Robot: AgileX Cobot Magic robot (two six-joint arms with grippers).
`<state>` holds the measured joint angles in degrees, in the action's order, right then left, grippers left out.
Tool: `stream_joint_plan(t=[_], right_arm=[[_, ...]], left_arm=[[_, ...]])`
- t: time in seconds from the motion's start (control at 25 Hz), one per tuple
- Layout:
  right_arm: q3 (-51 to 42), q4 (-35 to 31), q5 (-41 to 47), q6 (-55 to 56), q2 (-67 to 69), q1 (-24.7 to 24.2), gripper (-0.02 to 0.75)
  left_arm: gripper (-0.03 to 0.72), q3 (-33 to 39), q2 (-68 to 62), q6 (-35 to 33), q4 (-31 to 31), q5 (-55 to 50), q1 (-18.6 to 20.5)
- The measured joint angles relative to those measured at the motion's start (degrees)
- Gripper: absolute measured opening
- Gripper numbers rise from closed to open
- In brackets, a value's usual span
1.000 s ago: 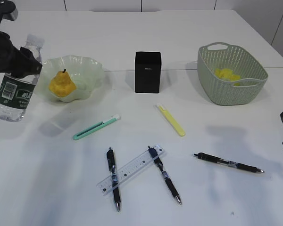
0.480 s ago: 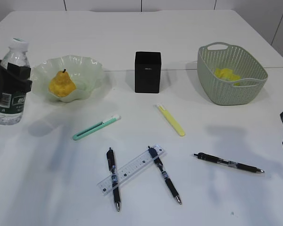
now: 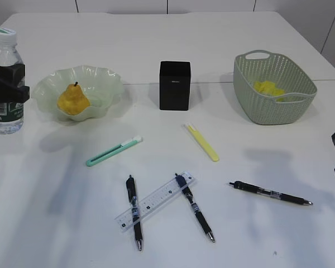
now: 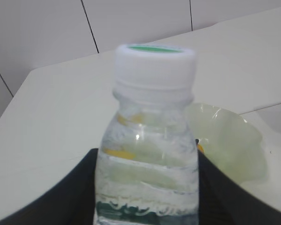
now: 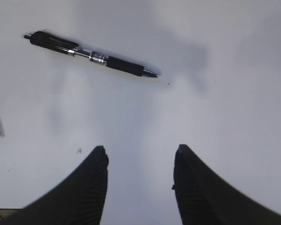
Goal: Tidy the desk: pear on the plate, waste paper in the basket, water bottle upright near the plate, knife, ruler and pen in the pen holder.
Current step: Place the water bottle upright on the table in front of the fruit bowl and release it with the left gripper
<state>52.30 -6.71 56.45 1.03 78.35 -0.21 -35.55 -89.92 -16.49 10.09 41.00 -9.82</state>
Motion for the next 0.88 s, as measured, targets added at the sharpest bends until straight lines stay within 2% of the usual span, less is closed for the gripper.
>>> stream_joint_plan(t=[0.2,0.6,0.88], right_arm=[[0.0,0.0,0.1,0.0,0.0,0.0,0.351],[0.0,0.0,0.1,0.0,0.0,0.0,0.351],[0.0,0.0,0.1,0.0,0.0,0.0,0.351]], left_arm=[[0.368,0.0,0.0,0.8,0.1,0.1,0.0],[0.368,2.7,-2.5,15.0,1.9,6.4,0.0],[0.368,5.3,-9.3,23.4,-6.1,17.9,0.0]])
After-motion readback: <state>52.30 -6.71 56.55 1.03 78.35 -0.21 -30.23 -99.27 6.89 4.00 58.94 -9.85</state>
